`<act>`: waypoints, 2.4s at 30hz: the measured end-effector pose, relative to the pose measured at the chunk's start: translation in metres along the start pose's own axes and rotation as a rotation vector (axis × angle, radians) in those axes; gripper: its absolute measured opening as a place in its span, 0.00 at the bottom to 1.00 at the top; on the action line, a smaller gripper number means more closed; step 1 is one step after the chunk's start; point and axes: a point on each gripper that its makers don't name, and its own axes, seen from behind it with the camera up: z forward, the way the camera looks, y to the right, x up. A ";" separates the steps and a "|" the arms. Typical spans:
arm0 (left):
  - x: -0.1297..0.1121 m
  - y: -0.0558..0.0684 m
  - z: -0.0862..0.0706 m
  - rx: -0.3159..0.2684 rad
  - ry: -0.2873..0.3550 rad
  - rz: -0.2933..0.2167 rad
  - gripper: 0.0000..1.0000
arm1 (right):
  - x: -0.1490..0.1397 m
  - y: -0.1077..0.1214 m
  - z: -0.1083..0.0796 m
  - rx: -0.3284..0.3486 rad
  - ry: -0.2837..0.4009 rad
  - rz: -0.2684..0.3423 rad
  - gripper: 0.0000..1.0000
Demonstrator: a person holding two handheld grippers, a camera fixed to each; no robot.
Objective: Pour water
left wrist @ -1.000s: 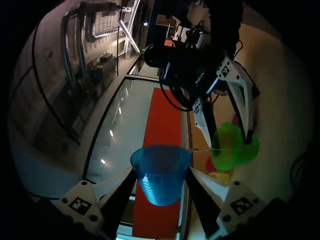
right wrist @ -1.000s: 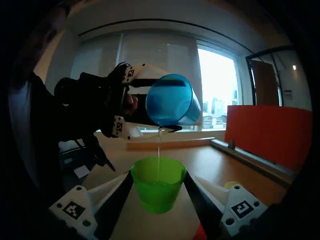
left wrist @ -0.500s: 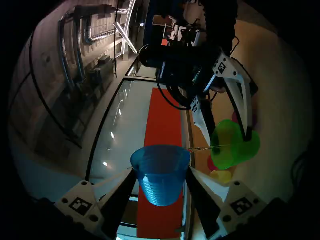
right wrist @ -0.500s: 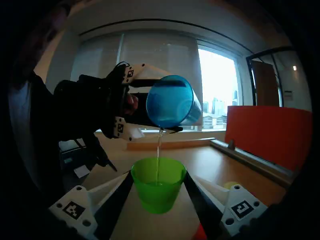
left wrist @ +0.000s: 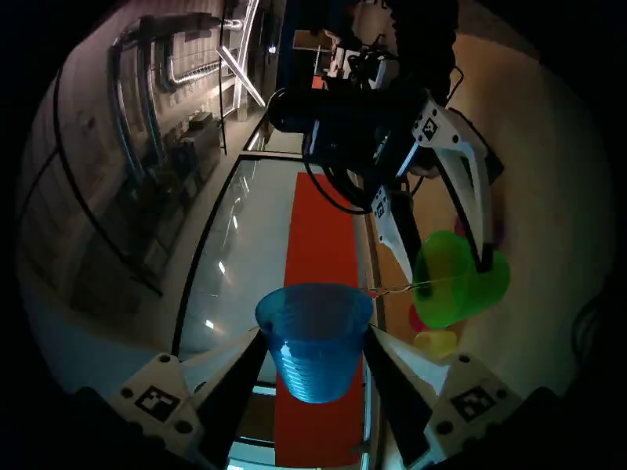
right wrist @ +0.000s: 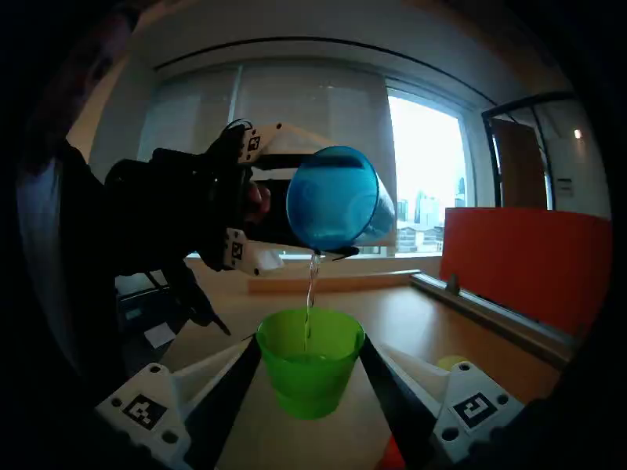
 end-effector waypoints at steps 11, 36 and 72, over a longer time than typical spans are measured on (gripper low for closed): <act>0.001 -0.001 -0.003 -0.001 -0.004 0.018 0.83 | 0.000 -0.001 -0.001 0.000 0.000 -0.002 0.92; 0.004 -0.006 -0.003 0.003 -0.008 0.067 0.83 | 0.001 0.001 -0.001 -0.003 0.002 -0.006 0.92; 0.004 -0.003 -0.001 0.003 -0.013 0.107 0.83 | 0.001 0.001 -0.003 -0.006 -0.002 -0.010 0.92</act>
